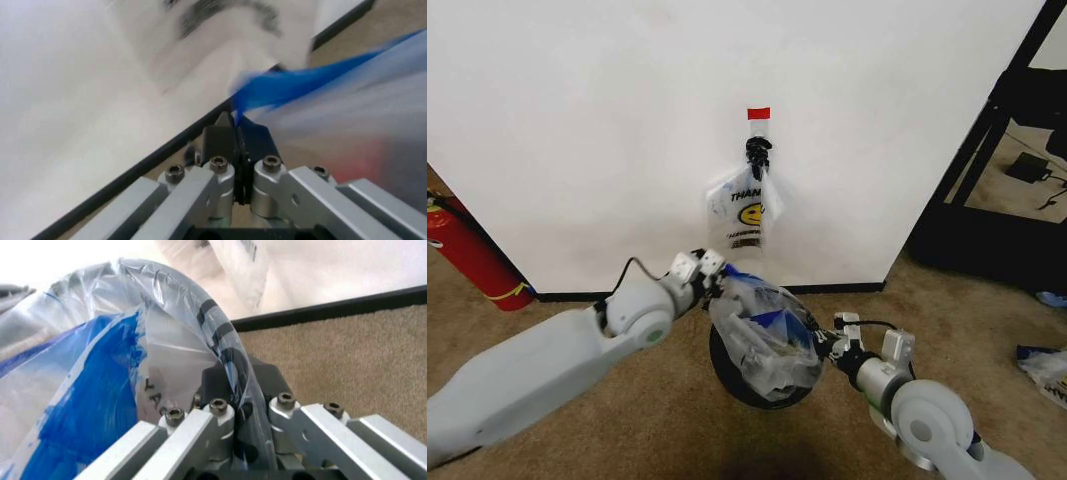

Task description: Pick up the garbage bag from the wall and place it over the trash bin.

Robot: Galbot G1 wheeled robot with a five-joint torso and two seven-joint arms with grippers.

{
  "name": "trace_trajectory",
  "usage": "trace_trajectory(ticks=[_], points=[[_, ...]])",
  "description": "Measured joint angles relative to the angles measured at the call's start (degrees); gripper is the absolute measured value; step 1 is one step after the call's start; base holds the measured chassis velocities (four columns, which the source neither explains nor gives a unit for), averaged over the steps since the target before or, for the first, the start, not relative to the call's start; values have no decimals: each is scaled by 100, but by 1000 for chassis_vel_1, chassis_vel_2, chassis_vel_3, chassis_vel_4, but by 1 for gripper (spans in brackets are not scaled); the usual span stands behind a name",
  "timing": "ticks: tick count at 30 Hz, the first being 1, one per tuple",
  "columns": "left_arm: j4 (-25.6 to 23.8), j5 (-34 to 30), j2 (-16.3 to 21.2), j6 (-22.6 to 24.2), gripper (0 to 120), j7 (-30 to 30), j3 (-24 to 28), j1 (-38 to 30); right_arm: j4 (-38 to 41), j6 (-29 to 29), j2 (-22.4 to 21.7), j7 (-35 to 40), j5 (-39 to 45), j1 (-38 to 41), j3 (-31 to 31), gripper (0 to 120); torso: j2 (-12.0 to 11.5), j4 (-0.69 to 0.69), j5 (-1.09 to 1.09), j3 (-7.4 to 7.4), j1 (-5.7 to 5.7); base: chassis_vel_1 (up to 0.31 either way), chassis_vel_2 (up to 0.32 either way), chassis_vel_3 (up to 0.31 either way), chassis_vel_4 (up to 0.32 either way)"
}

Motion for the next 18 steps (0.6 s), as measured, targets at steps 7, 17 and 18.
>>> trace_trajectory(ticks=[7,17,18], points=[[-231,89,395,-65,0,88,-625,595,-209,115,41,28,33,102,11,1,0,-1,2,0,0,0,0,0,0],[-533,9,541,-119,0,45,-1097,1144,-247,179,145,121,64,174,-21,1,0,0,2,0,0,0,0,0,0],[-553,0,518,-106,3,-3,-1168,1174,-248,183,146,133,63,170,-12,1,0,0,2,0,0,0,0,0,0]])
